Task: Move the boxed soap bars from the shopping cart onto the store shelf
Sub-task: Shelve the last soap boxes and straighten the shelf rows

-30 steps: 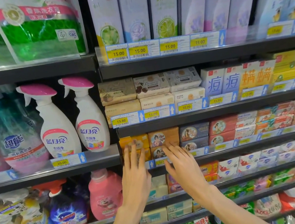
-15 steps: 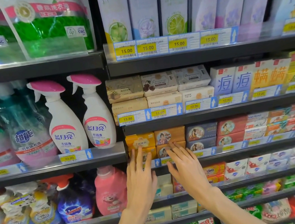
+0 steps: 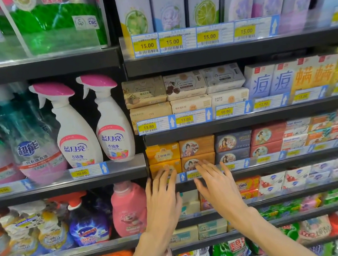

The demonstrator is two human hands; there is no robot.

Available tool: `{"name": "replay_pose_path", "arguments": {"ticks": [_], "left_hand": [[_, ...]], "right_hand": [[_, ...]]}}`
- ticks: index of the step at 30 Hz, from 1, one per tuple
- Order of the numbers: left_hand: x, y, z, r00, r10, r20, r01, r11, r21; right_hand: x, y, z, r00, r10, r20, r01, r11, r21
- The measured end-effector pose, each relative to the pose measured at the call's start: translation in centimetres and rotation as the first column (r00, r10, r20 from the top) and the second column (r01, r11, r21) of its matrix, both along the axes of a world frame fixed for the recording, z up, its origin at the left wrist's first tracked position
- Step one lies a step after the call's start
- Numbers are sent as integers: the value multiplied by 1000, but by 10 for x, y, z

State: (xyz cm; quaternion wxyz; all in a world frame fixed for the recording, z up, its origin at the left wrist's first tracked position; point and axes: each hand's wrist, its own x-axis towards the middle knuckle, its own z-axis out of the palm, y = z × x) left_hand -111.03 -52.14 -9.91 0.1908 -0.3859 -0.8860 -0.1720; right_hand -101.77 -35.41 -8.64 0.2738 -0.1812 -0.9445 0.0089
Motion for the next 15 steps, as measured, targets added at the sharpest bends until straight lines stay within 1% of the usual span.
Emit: {"name": "replay_pose_path", "arguments": {"ticks": [3,8,10,12,13,15], "left_hand": [[-3,1,1,1000,-4,11,4,1000,-5],[-1,5,2,1000,19,-18,-19,1000,1],[2,11,2,997,-7,-73,11,999,47],[6,23,5,990,-88,-113,96,993,65],[8,32,6,985,-118,-122,125,991,53],[10,48,6,984,-129,-123,131,991,13]], "right_hand": [[-3,1,1,1000,-14,26,15,1000,-6],[-3,7,2,998,26,50,-25,1000,-6],[-4,9,1,1000,22,11,-22,1000,-13],[-4,12,-2,999,11,-42,-12,1000,-14],[-4,15,-4,998,1,-70,-1,1000,-6],[-3,22,-8,994,-5,-105,5,1000,5]]}}
